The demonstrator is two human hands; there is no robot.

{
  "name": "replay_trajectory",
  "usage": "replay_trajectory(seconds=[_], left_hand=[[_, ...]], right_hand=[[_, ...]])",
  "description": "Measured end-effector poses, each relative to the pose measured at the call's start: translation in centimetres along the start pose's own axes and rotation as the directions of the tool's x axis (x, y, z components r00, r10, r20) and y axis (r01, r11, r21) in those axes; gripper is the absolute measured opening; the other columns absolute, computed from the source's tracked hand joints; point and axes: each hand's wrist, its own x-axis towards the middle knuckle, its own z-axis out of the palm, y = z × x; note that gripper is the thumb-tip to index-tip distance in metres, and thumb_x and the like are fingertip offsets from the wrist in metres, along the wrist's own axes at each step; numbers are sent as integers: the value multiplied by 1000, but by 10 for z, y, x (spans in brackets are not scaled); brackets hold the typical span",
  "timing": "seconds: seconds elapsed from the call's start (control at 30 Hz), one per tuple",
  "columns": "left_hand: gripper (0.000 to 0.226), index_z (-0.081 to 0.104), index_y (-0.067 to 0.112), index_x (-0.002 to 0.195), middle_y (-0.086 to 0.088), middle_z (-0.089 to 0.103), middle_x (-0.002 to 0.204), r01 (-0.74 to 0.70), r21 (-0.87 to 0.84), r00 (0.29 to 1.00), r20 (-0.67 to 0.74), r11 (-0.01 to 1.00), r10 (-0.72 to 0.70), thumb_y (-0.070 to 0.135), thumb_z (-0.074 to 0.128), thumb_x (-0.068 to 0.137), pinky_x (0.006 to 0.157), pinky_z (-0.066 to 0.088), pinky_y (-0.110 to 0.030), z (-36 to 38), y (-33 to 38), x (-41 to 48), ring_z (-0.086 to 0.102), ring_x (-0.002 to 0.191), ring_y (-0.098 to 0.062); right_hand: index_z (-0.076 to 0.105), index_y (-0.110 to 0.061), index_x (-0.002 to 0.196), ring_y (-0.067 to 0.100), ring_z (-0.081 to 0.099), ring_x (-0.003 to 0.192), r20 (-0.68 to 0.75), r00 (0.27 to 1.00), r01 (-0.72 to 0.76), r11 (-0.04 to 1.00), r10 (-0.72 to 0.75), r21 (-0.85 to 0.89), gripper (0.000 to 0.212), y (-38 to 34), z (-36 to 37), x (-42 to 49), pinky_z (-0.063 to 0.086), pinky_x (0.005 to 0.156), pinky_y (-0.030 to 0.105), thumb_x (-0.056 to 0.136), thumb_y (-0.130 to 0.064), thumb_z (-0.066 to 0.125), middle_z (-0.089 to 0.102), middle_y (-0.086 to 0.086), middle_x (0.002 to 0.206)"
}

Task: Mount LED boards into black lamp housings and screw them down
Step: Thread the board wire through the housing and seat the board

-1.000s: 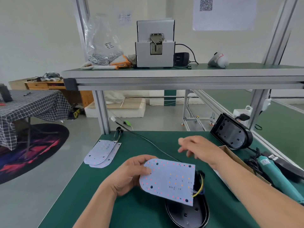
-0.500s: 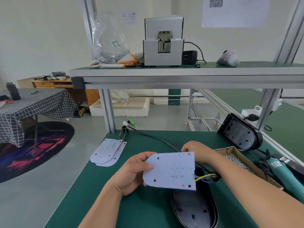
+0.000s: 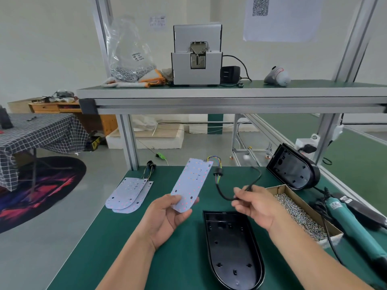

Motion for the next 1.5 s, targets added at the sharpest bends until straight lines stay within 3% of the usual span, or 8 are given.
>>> replay_trajectory(seconds=[0.4, 0.53, 0.67, 0.7, 0.73, 0.8, 0.9, 1.5], left_hand=[[56, 57, 3, 143, -23, 68, 139, 51, 82, 990, 128, 995, -61, 19, 68, 90, 68, 67, -34, 27, -4, -9, 67, 126, -47], [54, 62, 7, 140, -22, 70, 137, 23, 156, 992, 119, 987, -42, 21, 67, 88, 60, 64, -30, 27, 0, -11, 72, 118, -42], [55, 66, 1, 130, -15, 75, 115, 30, 172, 998, 48, 985, -39, 17, 71, 78, 61, 62, -31, 29, -3, -8, 74, 87, -23], [54, 67, -1, 128, -16, 76, 115, 28, 183, 999, 33, 983, -35, 16, 70, 77, 65, 63, -32, 27, -3, -7, 74, 87, -23], [53, 70, -2, 126, -18, 76, 120, 30, 202, 999, 29, 979, -36, 16, 70, 77, 72, 63, -35, 27, -3, -6, 74, 94, -26], [51, 73, -3, 126, -22, 72, 131, 33, 241, 998, 43, 970, -45, 16, 68, 78, 86, 57, -41, 26, 0, -7, 71, 109, -33], [47, 77, 0, 120, -24, 72, 127, 34, 251, 999, 27, 967, -42, 15, 70, 75, 90, 53, -43, 18, 7, -8, 69, 106, -36], [42, 69, 0, 115, -17, 73, 103, -65, 106, 997, -41, 992, 70, 12, 69, 75, 69, 58, -36, -13, 32, -12, 67, 83, -32]], right_hand=[[57, 1, 93, 23, 58, 46, 97, 979, 199, 941, -179, -273, 25, 7, 49, -18, 42, 37, 25, 92, -10, 79, 61, 10, 59], [68, -9, 76, 20, 49, 44, 142, 964, 266, 859, -226, -437, 22, 10, 60, -24, 33, 39, 24, 91, 4, 56, 60, 15, 60], [79, -22, 74, 19, 67, 58, 281, 938, 159, 973, -202, 167, 56, -1, 78, -41, 37, 34, 17, 109, 1, 42, 70, 1, 69], [82, -26, 81, 14, 72, 68, 466, 854, 87, 946, -233, 313, 43, -4, 82, -43, 57, 64, 28, 110, -15, 53, 75, 1, 81], [80, -28, 84, 13, 71, 74, 596, 758, 42, 932, -264, 359, 15, -15, 87, -53, 45, 92, 18, 97, -34, 74, 74, 3, 87], [67, -17, 73, 25, 55, 62, 386, 921, -15, 981, -61, 192, 31, -13, 78, -45, 43, 64, 31, 65, -34, 91, 59, 13, 76], [65, 5, 80, 16, 45, 44, -81, 995, 73, 989, -63, 127, 18, -5, 52, -10, 28, 48, 23, 93, -6, 59, 61, 9, 61], [50, -7, 82, 11, 41, 35, -400, 911, 127, 991, -97, 49, 20, -27, -22, 41, 21, 36, 18, 102, -4, 46, 55, 9, 71]])
